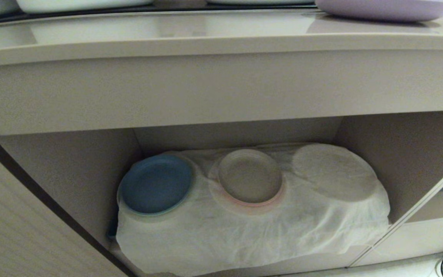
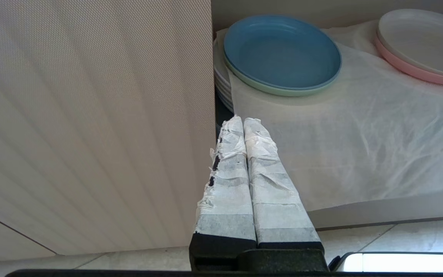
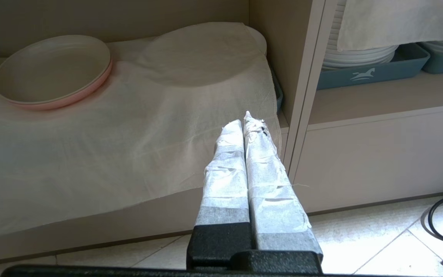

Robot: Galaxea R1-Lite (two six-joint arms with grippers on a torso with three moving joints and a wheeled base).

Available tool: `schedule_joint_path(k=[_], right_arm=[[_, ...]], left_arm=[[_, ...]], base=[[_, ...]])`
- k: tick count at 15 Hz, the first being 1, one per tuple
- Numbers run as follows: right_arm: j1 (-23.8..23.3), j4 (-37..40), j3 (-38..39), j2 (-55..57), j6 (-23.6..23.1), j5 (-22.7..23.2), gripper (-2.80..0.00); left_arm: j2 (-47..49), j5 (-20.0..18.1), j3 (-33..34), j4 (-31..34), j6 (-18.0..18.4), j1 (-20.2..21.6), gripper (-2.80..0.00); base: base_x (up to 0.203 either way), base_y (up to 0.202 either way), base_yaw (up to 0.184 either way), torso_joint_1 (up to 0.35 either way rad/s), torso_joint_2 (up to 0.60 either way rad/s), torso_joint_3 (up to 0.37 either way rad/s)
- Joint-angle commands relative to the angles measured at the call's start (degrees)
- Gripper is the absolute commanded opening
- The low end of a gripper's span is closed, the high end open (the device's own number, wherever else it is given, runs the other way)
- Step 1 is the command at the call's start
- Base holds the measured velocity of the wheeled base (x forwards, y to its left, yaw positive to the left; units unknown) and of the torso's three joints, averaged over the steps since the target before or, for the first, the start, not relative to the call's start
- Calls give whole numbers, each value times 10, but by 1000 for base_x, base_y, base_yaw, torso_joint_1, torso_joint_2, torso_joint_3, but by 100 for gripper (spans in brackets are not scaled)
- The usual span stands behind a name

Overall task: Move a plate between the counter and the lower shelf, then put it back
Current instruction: Pick up the plate

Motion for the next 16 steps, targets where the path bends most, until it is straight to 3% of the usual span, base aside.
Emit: schedule_joint_path(k=[1,16], right_arm=[[0,0,0,1,0,0,-280],[0,0,0,0,0,0,-280]], left_arm=[[0,0,0,0,0,0,-280],[0,0,0,0,0,0,-280]], base=[[0,0,0,0,0,0],[0,0,0,0,0,0]])
